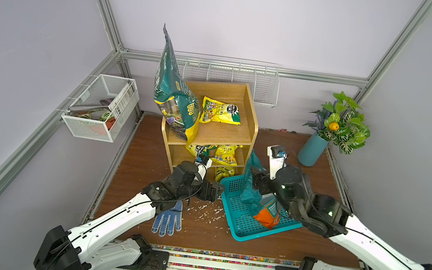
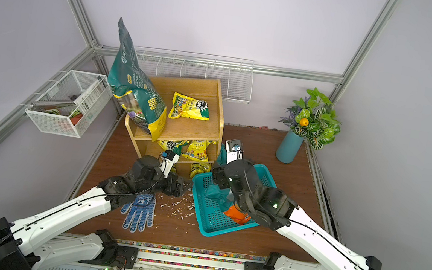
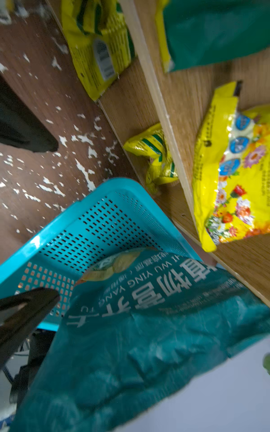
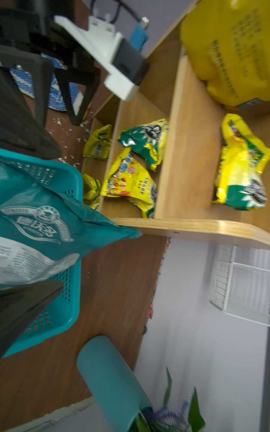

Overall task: Take down the fertilizer bag from the shelf
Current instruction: Place the fertilizer bag in the storage box, then adjust the fertilizer bag in the storage box.

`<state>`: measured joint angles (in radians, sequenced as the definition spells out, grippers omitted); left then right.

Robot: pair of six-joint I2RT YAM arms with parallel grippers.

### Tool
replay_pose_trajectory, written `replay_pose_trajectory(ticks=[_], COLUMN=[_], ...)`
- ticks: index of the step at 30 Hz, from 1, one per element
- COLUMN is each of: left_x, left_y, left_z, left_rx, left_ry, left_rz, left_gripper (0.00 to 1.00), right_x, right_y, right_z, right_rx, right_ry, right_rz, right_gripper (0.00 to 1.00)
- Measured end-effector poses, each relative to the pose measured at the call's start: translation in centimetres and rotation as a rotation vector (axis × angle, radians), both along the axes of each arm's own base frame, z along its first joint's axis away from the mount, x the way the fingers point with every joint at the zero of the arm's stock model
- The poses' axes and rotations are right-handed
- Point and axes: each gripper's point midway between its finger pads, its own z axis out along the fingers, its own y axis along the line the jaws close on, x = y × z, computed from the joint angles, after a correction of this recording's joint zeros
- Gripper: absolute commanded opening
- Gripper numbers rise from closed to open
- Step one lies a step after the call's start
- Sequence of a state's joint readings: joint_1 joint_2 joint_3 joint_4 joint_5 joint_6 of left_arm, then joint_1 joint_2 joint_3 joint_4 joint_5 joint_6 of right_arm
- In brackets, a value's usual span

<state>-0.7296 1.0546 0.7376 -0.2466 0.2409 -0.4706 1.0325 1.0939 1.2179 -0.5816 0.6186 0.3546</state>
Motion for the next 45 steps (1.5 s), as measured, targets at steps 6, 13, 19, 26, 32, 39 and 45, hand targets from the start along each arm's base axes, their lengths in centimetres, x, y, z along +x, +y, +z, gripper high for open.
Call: replay_pose_trajectory(ticks=[6, 13, 19, 26, 32, 39, 45], left_x=[-1.6, -1.4, -1.3, -2.1, -2.3, -4.0, -5.0], left_y=[-4.0, -9.1, -12.7, -17.1, -20.6, -25.0, -27.0], left_z=[-0.5, -1.2, -2.3, -0.4, 1.2, 1.5, 1.8], left_rx=[-0.042, -0.026, -0.012, -0.055, -0.149, -0.221, -0.236], left_ry=[0.032, 0.085, 0.144, 0.15, 0.184, 0.243, 0.255], left_rz=[-0.105, -0.235, -0.324, -0.436, -0.496, -0.564, -0.597], left_gripper=[0.54, 0.0, 0.0, 0.0, 0.0, 0.0, 0.2], right_x=[-0.8, -1.4, -1.4, -1.8, -1.9, -1.9, -1.7], right_y=[-2.0, -5.3, -7.4, -10.2, -11.1, -11.3, -11.0], right_z=[-0.9, 2.6, 4.9, 6.7, 6.6, 6.4, 6.2], right_rx=[0.019, 0.093, 0.082, 0.117, 0.123, 0.115, 0.103], right_ry=[0.013, -0.082, -0.156, -0.22, -0.23, -0.227, -0.221], right_rz=[-0.043, -0.114, -0.172, -0.239, -0.266, -0.275, -0.272], right_gripper=[0.86, 0.87, 0.89, 0.88, 0.88, 0.88, 0.88])
